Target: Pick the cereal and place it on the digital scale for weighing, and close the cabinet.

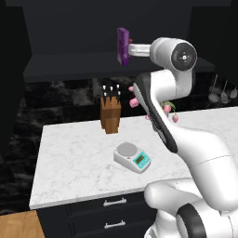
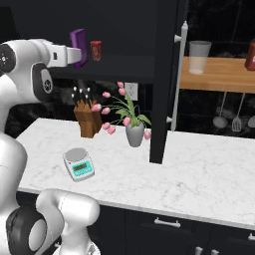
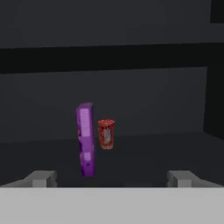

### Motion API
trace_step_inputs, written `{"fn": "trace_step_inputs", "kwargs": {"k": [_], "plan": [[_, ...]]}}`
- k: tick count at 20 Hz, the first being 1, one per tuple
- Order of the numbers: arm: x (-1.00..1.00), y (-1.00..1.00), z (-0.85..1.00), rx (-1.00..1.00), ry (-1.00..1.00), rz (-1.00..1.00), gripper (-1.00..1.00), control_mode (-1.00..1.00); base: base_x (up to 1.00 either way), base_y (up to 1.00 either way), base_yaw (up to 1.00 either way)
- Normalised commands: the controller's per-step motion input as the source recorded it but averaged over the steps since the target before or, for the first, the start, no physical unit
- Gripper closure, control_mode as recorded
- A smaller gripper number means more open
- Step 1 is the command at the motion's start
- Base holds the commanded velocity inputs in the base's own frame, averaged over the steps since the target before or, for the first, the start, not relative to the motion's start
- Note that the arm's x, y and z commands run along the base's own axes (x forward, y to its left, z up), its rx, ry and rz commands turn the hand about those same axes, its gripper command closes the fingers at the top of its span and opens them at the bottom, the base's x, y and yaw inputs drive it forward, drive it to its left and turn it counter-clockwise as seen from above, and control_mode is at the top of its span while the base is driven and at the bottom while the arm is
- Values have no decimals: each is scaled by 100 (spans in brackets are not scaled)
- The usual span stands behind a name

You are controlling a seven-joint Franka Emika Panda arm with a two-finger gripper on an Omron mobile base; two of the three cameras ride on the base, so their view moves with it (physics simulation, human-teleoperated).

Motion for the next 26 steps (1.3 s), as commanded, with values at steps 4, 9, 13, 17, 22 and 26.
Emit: {"fn": "trace_step_inputs", "kwargs": {"k": [4,9,13,17,22,26], "plan": [[56,0,-16,0,0,0,-100,-100,0,0,0],[52,0,-5,0,1,0,-100,-100,0,0,0],[41,0,0,0,2,0,-100,-100,0,0,0],[27,1,0,0,1,0,-100,-100,0,0,0],[24,7,0,0,0,0,-100,-100,0,0,0],[1,18,0,-1,-1,0,-100,-100,0,0,0]]}}
